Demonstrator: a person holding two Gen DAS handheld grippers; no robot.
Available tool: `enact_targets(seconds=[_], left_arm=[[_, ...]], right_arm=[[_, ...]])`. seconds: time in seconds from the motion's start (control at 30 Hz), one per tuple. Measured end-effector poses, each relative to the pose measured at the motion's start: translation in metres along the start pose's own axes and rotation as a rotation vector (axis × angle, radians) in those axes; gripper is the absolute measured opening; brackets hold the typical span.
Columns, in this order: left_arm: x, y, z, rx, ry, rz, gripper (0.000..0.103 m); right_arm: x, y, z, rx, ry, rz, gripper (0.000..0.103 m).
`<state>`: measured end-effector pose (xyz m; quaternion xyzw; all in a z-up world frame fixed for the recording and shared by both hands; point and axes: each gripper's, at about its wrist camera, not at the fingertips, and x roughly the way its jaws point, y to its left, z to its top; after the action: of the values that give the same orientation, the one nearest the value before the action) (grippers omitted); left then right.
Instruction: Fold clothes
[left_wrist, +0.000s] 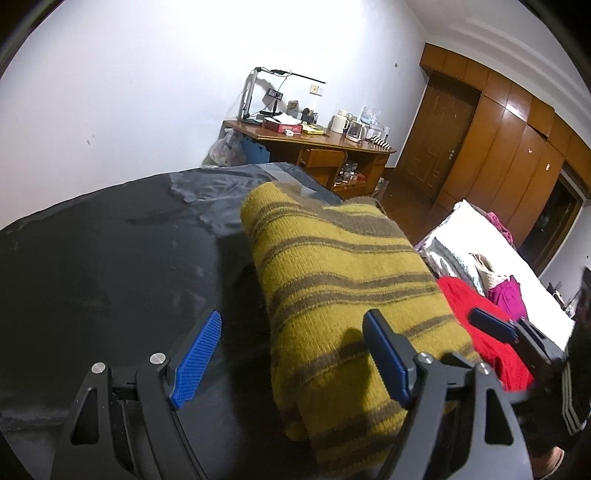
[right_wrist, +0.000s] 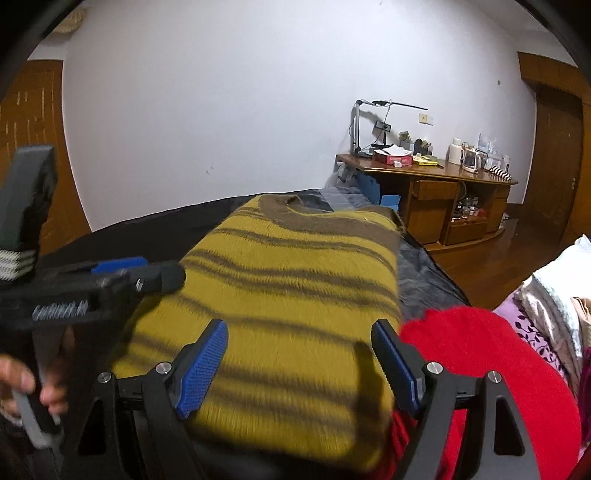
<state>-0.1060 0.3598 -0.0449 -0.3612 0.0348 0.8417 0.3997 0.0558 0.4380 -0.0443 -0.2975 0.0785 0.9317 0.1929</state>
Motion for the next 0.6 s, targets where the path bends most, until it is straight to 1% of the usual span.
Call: enact_targets(seconds=[0.1, 0.2, 0.37, 0.6], left_arm=[[-0.003, -0.004, -0.006, 0.021, 0.001, 0.007, 0.083], [-0.007, -0.008, -0.011, 0.048, -0.009, 0.014, 0.083], [-0.01, -0.017, -0.018, 0.118, -0.023, 0.045, 0.083], [-0.009, -0.028, -0.024, 0.193, -0.042, 0.09, 0.083]], right_arm=[[-0.012, 0.007, -0.01, -0.038, 0.005, -0.005, 0.082], [-0.015, 0.014, -0.019, -0.073, 0.02, -0.005, 0.082], [-0.007, 0.013, -0.024, -0.054, 0.041, -0.01, 0.082], [-0.002, 0.018, -0.029, -0.071, 0.061, -0.029, 0.082]])
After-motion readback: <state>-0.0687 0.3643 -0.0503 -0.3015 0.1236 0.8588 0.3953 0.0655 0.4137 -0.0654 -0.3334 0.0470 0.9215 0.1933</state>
